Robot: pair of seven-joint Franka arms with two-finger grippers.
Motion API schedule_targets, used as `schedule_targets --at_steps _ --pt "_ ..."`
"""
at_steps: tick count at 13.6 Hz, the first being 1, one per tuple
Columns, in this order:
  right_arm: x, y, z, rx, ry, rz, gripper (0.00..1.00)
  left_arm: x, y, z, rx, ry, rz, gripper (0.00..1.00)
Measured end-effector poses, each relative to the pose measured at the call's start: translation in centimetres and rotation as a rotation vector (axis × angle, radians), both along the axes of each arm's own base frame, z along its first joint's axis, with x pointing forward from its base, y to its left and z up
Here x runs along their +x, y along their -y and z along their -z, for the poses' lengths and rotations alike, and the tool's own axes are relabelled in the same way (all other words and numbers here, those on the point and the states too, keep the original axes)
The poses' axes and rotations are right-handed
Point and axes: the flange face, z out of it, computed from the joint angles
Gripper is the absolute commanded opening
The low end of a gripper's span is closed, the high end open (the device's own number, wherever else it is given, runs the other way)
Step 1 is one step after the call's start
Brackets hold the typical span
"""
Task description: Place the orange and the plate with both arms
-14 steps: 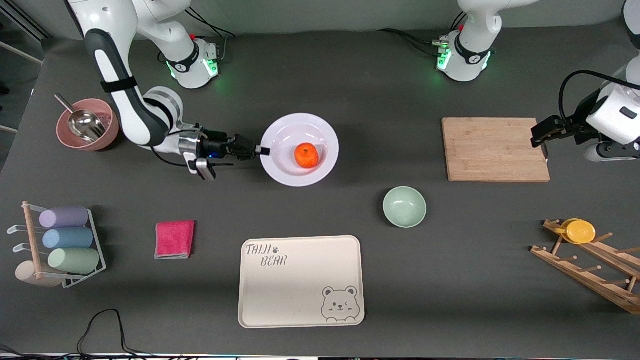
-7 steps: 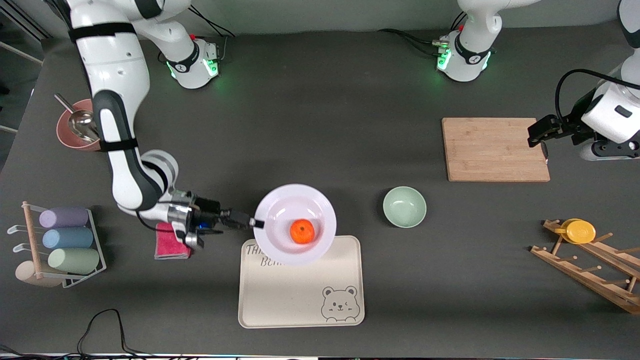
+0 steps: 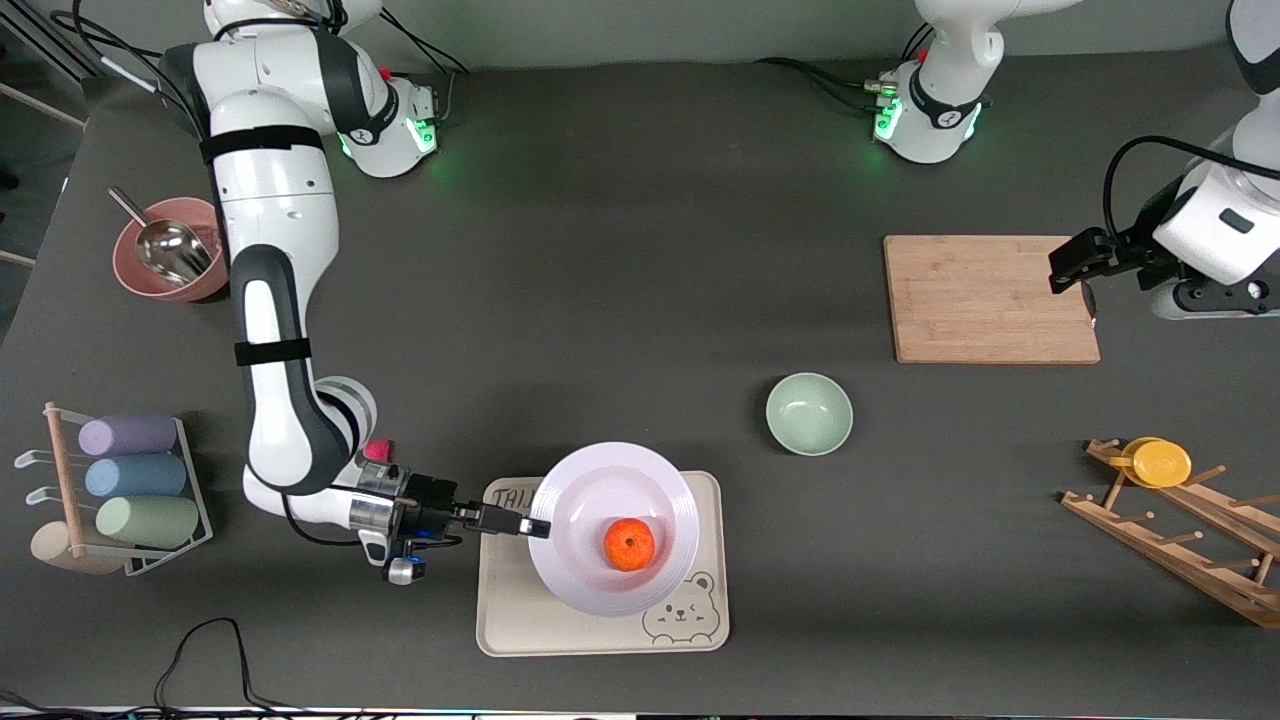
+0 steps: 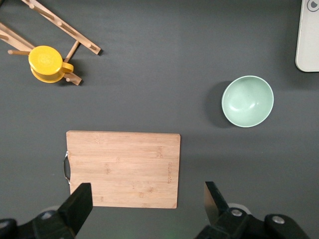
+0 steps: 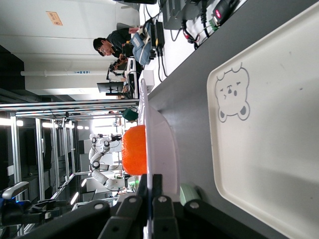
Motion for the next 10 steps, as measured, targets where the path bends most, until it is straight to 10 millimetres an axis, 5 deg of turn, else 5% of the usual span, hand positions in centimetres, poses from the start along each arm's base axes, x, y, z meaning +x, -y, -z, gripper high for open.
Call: schedule_targets --at_steps 3,7,10 --pt "-0.3 0.3 3.2 -0.004 0.007 0.008 0.00 -0.1 1.3 -0.2 0.000 0.008 0.024 1.00" --pt "-1.5 1.0 10.4 0.002 0.068 0.032 0.00 -0.2 2.3 -0.4 0.000 0.013 0.042 1.00" --pt "-1.9 1.4 12.6 -0.020 0.088 0.030 0.00 -0.6 4.7 -0.4 0.002 0.015 0.084 1.00"
